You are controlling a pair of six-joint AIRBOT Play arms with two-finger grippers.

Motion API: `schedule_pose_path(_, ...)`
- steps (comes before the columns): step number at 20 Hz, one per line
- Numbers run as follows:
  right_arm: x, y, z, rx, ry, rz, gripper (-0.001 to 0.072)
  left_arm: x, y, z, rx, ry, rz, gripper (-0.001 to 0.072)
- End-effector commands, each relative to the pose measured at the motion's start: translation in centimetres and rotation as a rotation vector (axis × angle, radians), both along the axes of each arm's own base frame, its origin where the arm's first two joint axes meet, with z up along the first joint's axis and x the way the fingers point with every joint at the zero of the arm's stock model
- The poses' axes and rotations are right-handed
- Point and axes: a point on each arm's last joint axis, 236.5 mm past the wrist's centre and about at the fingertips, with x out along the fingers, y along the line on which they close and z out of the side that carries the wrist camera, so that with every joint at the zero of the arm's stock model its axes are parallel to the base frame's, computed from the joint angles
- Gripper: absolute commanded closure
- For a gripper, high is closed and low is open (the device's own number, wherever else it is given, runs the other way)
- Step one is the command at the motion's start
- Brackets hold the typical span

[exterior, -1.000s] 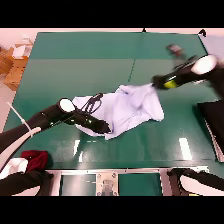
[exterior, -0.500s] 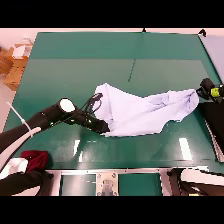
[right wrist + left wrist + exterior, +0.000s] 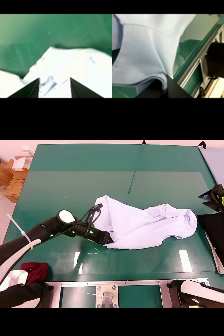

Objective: Fold the shirts.

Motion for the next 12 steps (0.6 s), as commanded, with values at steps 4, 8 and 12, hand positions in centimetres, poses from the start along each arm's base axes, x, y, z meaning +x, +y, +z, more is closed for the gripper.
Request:
schedule_pose_path(4, -12.3, 14.2, -5.7, 0.146, 0.197, 0.170, 0.0247, 1.6, 1.1, 1.9, -0.060, 0.006, 0.008, 0.0057)
schedule_pose_path(8, -21.1, 22.0, -12.6, 0.280, 0.388, 0.254, 0.0199, 6.1, 6.5, 4.7, -0.114, 0.019, 0.104, 0.0057)
schedule_pose_path(12, -20.8, 26.5, -16.5, 0.396, 0.312, 0.140, 0.0199, 11.2, 12.9, 4.7, -0.109, -0.013, 0.309, 0.0057)
